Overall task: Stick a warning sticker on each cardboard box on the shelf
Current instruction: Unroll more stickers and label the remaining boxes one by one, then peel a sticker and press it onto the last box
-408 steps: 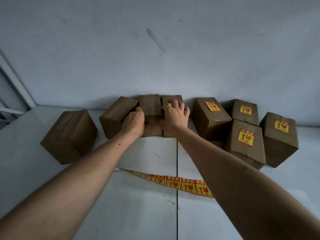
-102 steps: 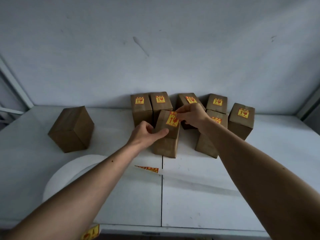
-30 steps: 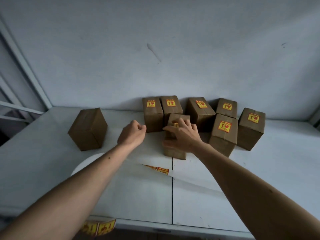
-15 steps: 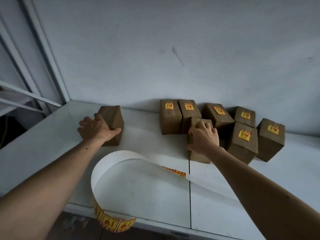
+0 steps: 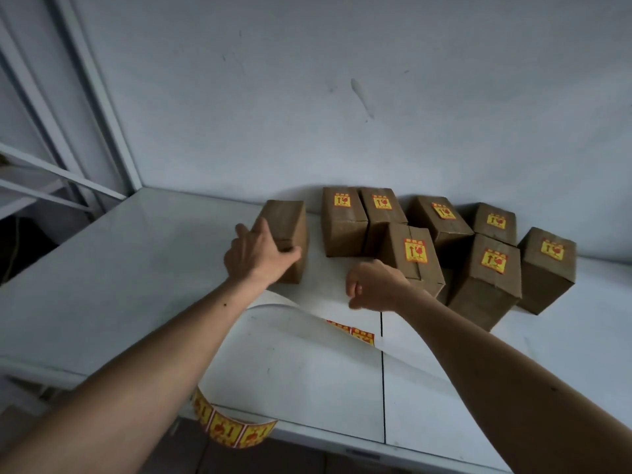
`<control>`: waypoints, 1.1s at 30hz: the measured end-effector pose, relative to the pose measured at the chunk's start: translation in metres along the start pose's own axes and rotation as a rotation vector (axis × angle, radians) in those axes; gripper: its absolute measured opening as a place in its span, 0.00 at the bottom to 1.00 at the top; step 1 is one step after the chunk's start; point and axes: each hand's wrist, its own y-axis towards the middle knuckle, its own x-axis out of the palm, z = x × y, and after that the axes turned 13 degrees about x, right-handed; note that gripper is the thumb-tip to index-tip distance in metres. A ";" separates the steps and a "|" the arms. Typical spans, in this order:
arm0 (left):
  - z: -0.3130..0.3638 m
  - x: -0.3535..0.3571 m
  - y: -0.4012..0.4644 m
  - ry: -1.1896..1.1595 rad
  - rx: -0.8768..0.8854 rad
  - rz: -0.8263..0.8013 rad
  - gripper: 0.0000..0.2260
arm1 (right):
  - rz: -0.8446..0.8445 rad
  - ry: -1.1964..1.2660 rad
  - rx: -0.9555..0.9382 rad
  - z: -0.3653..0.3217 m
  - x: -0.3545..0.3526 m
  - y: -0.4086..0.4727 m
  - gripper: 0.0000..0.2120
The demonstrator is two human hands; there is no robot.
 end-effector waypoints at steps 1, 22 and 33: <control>0.009 0.004 -0.005 -0.001 0.024 -0.006 0.36 | -0.028 -0.038 -0.001 0.002 0.003 -0.004 0.11; 0.034 0.030 -0.065 -0.055 0.084 -0.259 0.09 | -0.195 0.138 0.060 0.028 0.046 -0.033 0.20; 0.041 0.040 -0.071 -0.124 0.330 -0.511 0.14 | -0.127 0.436 -0.076 0.038 0.023 -0.035 0.14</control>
